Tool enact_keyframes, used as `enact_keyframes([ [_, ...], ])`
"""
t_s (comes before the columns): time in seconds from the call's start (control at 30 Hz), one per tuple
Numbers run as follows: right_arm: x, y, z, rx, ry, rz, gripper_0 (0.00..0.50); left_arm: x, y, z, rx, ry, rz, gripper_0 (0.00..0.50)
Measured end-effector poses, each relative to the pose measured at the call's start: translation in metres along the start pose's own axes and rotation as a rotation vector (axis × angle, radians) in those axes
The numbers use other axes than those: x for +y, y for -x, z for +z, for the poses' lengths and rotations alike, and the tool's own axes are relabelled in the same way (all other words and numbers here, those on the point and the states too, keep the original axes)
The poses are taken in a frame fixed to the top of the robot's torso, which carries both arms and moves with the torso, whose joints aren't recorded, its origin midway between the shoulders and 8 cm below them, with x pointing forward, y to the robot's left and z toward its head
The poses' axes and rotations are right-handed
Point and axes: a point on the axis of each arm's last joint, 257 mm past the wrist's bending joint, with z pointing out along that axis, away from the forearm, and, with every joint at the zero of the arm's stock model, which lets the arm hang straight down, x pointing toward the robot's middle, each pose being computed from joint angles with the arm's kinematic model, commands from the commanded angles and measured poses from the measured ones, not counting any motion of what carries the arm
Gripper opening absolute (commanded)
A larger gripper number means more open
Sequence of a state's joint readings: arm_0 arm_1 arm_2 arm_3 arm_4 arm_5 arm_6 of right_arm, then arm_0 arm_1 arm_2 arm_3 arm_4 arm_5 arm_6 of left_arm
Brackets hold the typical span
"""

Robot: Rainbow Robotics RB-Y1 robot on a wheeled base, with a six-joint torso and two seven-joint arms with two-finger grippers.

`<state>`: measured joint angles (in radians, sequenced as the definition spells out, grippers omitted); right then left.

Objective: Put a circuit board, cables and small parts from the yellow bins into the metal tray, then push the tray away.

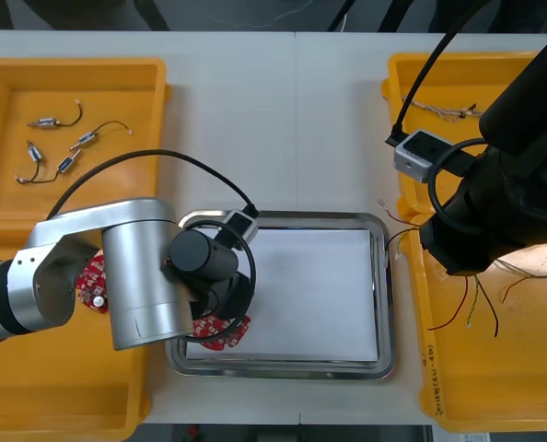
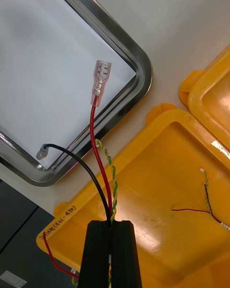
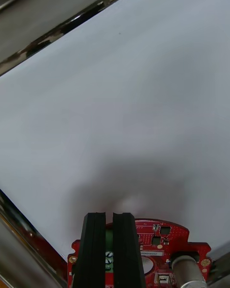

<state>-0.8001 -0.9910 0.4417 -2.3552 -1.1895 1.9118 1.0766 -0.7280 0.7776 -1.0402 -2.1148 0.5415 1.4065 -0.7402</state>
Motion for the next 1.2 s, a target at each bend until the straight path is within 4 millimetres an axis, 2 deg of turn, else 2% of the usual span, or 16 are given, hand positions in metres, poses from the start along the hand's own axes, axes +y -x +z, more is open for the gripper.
enact_keyframes([
  [0.4,0.0002,0.0,-0.0001,0.0,0.0,-0.001,0.0,-0.0009,-0.0007,0.0056,-0.003,-0.006,-0.015,0.0],
  [0.43,0.0002,0.0,-0.0001,0.0,0.0,-0.001,0.0,-0.001,-0.0006,0.0056,-0.004,-0.006,-0.015,0.03],
  [0.47,0.0002,0.0,-0.0001,0.0,0.0,-0.001,0.0,-0.001,-0.0006,0.0056,-0.004,-0.006,-0.015,0.112],
  [0.53,0.0002,0.0,-0.0001,0.0,0.0,-0.001,0.0,-0.0011,-0.0006,0.0056,-0.004,-0.007,-0.015,0.449],
  [0.6,0.0002,0.0,-0.0001,0.0,0.0,-0.001,0.0,-0.0014,-0.0002,0.0056,-0.005,-0.008,-0.015,0.492],
  [0.97,0.0003,-0.0001,-0.0001,0.0,0.001,-0.001,0.0,-0.0039,0.002,0.0055,-0.014,-0.018,-0.023,0.5],
  [1.2,0.0016,-0.0008,-0.0001,0.002,0.005,-0.003,0.0,-0.0051,0.0028,0.0053,-0.015,-0.023,-0.112,0.5],
])
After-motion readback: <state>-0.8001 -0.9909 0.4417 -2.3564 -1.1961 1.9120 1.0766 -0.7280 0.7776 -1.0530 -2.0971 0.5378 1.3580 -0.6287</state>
